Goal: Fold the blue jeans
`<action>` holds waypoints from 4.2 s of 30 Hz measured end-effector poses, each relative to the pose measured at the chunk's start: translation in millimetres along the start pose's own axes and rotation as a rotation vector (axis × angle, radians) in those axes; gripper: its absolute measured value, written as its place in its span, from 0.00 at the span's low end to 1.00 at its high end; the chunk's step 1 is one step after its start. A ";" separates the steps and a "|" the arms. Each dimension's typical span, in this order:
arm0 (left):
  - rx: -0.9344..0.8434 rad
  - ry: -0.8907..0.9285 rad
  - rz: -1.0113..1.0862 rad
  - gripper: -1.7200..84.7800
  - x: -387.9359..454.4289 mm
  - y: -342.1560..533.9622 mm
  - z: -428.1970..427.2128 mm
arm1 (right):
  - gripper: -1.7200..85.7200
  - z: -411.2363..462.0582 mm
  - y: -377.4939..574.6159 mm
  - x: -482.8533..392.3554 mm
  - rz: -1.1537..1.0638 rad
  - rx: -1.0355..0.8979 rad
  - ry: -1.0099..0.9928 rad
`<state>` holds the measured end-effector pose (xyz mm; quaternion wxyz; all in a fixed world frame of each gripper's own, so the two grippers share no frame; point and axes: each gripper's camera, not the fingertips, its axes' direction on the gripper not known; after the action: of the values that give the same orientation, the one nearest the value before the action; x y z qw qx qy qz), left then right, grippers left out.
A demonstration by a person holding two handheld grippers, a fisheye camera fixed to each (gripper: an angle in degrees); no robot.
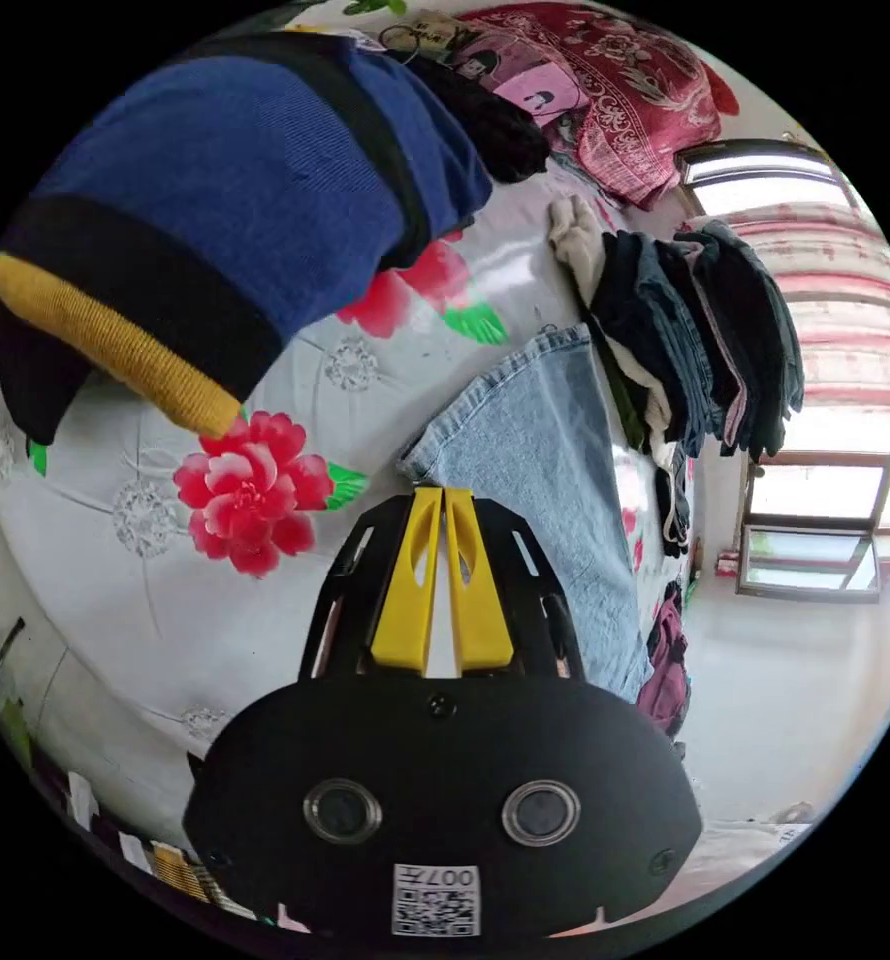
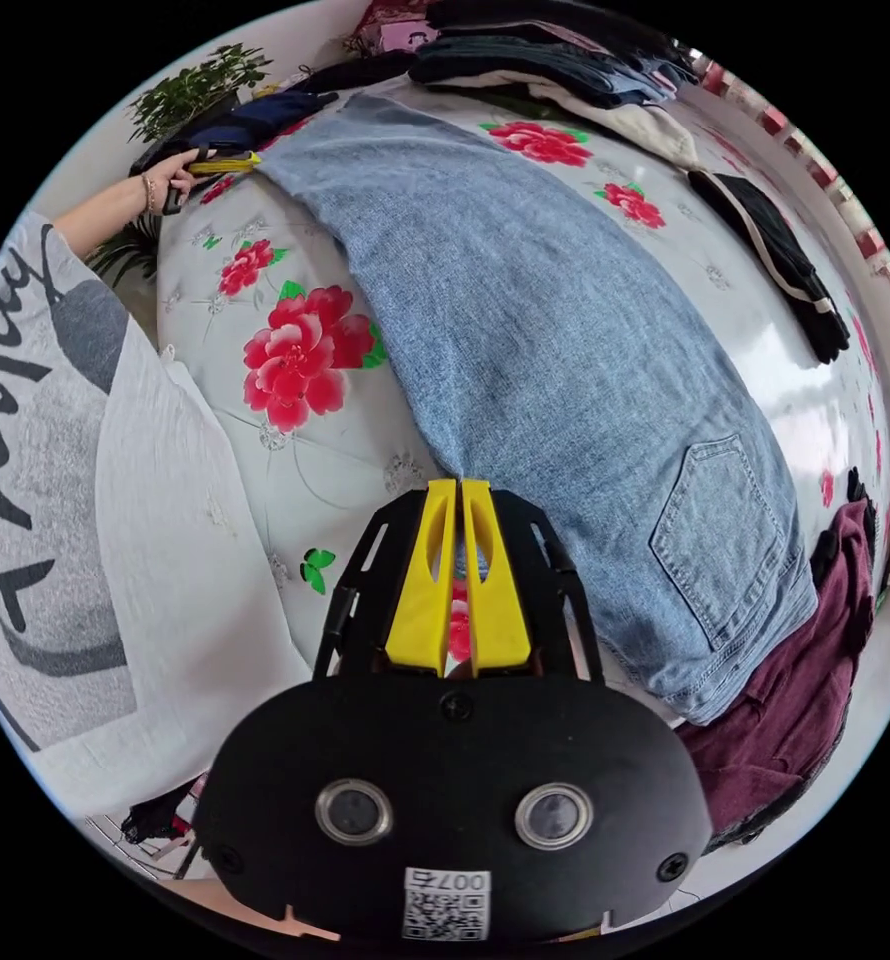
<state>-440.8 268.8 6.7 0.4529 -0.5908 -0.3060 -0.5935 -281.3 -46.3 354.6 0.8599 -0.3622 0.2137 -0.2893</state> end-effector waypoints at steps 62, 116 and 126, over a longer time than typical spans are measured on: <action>-0.102 0.467 1.065 0.02 314.6 161.4 60.9 | 0.02 -238.1 285.7 180.7 0.559 0.453 -0.165; -0.577 0.276 0.610 0.18 189.9 133.3 309.0 | 0.14 -120.8 285.9 269.7 0.899 0.525 -0.853; -0.558 0.361 0.814 0.09 315.4 133.7 319.5 | 0.03 -201.1 254.8 342.7 0.761 0.757 -0.881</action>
<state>-150.9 446.4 329.0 0.5177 -0.6483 0.2012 -0.5208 -56.0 -224.9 -19.7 0.9754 -0.0209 -0.1586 0.1517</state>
